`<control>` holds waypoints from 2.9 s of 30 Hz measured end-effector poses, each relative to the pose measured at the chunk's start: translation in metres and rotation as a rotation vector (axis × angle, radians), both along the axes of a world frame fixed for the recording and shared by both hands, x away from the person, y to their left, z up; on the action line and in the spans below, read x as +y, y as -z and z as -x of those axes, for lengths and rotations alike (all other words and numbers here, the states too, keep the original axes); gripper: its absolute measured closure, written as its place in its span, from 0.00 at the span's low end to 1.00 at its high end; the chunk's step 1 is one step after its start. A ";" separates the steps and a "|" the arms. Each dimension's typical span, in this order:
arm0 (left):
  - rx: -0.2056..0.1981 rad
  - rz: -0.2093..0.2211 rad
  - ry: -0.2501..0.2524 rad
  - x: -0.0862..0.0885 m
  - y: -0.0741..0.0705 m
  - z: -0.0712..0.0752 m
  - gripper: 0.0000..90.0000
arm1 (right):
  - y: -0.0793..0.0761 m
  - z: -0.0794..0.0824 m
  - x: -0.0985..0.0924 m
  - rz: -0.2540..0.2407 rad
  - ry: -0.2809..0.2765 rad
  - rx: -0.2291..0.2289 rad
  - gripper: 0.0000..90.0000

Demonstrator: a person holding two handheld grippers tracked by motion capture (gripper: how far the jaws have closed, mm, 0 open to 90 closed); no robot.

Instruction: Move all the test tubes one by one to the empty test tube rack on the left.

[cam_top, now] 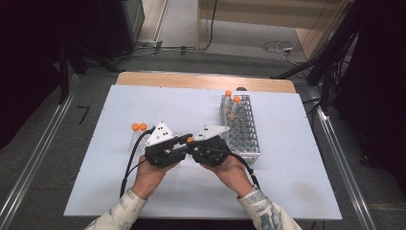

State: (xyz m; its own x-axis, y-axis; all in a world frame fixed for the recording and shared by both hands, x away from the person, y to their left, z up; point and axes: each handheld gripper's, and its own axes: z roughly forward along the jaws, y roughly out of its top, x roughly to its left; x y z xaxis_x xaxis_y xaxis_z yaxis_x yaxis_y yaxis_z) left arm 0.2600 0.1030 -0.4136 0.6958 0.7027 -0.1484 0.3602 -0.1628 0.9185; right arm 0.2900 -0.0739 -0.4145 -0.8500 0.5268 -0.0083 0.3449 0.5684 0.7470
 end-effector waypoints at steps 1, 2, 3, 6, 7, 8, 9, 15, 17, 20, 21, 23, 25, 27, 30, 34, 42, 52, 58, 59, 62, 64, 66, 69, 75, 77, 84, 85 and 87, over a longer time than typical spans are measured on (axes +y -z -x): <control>-0.004 0.007 0.000 0.001 -0.001 0.000 0.78 | 0.000 0.000 0.000 -0.002 -0.003 -0.001 0.78; -0.005 0.014 -0.004 0.002 -0.002 0.000 0.78 | -0.001 0.000 -0.001 -0.005 -0.010 0.004 0.72; -0.004 0.020 -0.003 0.002 -0.003 0.000 0.78 | -0.001 -0.001 -0.001 -0.012 -0.018 0.014 0.66; -0.016 0.029 -0.003 0.004 -0.007 0.001 0.78 | -0.002 -0.001 -0.003 -0.022 -0.028 0.017 0.51; -0.018 0.029 -0.003 0.005 -0.008 0.001 0.78 | -0.003 -0.002 -0.004 -0.023 -0.025 0.018 0.47; -0.019 0.034 -0.004 0.005 -0.009 0.001 0.78 | -0.004 -0.002 -0.005 -0.026 -0.017 0.021 0.46; -0.020 0.035 -0.005 0.006 -0.010 0.001 0.78 | -0.004 -0.003 -0.006 -0.030 -0.015 0.021 0.43; -0.026 0.058 -0.026 0.011 -0.016 0.000 0.78 | -0.007 -0.005 -0.012 -0.042 0.000 0.031 0.32; -0.033 0.070 -0.033 0.015 -0.021 -0.001 0.78 | -0.008 -0.006 -0.013 -0.047 0.006 0.035 0.31; -0.042 0.085 -0.049 0.022 -0.027 -0.001 0.78 | -0.010 -0.006 -0.016 -0.056 0.011 0.025 0.30; -0.044 0.093 -0.054 0.024 -0.028 -0.002 0.78 | -0.010 -0.006 -0.017 -0.056 0.016 0.025 0.29; -0.045 0.099 -0.068 0.028 -0.029 -0.002 0.78 | -0.010 -0.008 -0.018 -0.059 0.019 0.027 0.29; -0.047 0.104 -0.081 0.031 -0.030 -0.002 0.78 | -0.010 -0.010 -0.020 -0.054 0.022 0.025 0.29; -0.050 0.109 -0.092 0.036 -0.031 -0.003 0.78 | -0.009 -0.011 -0.021 -0.058 0.028 0.035 0.29; -0.053 0.120 -0.117 0.044 -0.032 -0.004 0.78 | -0.009 -0.012 -0.022 -0.055 0.031 0.034 0.29; -0.053 0.133 -0.142 0.053 -0.033 -0.006 0.78 | -0.008 -0.013 -0.022 -0.052 0.037 0.042 0.29; -0.063 0.127 -0.207 0.067 -0.035 -0.007 0.78 | -0.008 -0.014 -0.023 -0.054 0.047 0.042 0.29; -0.071 0.095 -0.269 0.079 -0.032 -0.012 0.78 | -0.007 -0.016 -0.025 -0.060 0.055 0.047 0.29; -0.072 0.056 -0.315 0.088 -0.029 -0.013 0.78 | -0.008 -0.015 -0.026 -0.062 0.060 0.047 0.29; -0.070 0.049 -0.323 0.089 -0.028 -0.014 0.78 | -0.008 -0.015 -0.026 -0.062 0.061 0.047 0.29; -0.062 0.039 -0.337 0.092 -0.025 -0.017 0.78 | -0.006 -0.016 -0.026 -0.057 0.058 0.049 0.29; -0.056 0.037 -0.343 0.094 -0.023 -0.018 0.78 | -0.006 -0.016 -0.026 -0.056 0.060 0.051 0.29; -0.051 0.034 -0.344 0.094 -0.021 -0.019 0.78 | -0.006 -0.016 -0.026 -0.055 0.061 0.051 0.29; -0.044 0.028 -0.344 0.095 -0.019 -0.020 0.78 | -0.006 -0.016 -0.026 -0.055 0.061 0.048 0.29; -0.024 0.006 -0.342 0.095 -0.013 -0.022 0.78 | -0.006 -0.016 -0.026 -0.054 0.063 0.051 0.29; -0.007 -0.007 -0.340 0.093 -0.010 -0.024 0.78 | -0.006 -0.016 -0.026 -0.053 0.059 0.048 0.29; 0.029 -0.088 -0.343 0.085 -0.002 -0.027 0.78 | -0.005 -0.017 -0.026 -0.049 0.059 0.046 0.29; 0.032 -0.094 -0.342 0.085 -0.002 -0.027 0.78 | -0.005 -0.017 -0.026 -0.050 0.059 0.047 0.29; 0.037 -0.103 -0.341 0.084 -0.001 -0.027 0.78 | -0.005 -0.016 -0.026 -0.054 0.062 0.050 0.29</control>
